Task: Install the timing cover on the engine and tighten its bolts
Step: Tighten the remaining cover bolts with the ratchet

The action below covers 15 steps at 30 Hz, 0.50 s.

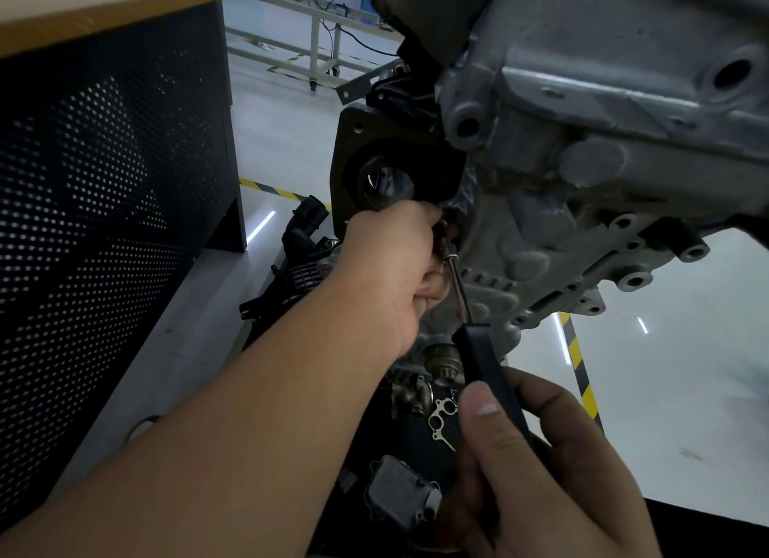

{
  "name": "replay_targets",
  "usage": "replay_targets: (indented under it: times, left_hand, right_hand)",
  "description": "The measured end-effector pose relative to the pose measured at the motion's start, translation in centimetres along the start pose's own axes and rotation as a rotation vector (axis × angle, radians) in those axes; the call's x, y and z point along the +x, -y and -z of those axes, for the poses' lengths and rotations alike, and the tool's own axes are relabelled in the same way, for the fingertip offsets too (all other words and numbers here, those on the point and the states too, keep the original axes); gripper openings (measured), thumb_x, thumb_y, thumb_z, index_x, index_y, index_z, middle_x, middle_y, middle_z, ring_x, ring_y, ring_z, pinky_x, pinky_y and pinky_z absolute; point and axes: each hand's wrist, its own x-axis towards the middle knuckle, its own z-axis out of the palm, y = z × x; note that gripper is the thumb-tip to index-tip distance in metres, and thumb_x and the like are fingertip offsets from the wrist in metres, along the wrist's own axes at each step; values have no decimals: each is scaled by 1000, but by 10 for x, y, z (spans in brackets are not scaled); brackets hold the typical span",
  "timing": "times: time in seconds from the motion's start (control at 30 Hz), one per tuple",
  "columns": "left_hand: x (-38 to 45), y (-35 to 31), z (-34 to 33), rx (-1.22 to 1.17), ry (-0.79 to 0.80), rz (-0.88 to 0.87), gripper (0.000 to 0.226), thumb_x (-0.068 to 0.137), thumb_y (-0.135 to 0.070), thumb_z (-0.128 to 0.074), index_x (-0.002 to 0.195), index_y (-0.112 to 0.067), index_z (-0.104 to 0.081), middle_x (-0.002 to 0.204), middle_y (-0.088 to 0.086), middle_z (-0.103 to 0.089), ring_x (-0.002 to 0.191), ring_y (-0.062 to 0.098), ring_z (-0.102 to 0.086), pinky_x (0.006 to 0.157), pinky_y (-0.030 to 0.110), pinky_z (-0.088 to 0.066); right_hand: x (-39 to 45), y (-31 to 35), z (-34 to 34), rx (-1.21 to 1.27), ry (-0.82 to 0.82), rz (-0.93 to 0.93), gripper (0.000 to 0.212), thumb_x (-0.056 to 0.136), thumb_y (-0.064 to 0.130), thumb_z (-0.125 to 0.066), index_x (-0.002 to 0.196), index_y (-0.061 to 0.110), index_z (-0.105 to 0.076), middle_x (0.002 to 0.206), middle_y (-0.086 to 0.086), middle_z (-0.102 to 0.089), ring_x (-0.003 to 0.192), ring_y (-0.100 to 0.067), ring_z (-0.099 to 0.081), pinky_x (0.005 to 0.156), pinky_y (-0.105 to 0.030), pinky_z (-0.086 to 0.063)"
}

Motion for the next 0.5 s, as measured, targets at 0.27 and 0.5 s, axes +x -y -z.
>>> replay_targets:
  times: [0.27,0.5]
  left_hand:
    - [-3,11,1,-56,2,-88,20,92,-1,-69,76,-12,-63,60,-3,-58,32,2,-37,34,16,-27]
    - [3,10,-2,-68,-43,-72,13,92,-4,-71,83,-9,-62,68,3,-53,32,4,-34,34,16,-25]
  right_hand:
    - [4,-2,4,-1,-52,63,40,36,40,-71,72,22,-74,45,-13,-46,33,-17,-35,33,-22,-33]
    - [9,-4,8,-184,-16,156,17,71,20,-83,76,32,-72,43,-7,-52,29,-14,-41,34,-20,-35]
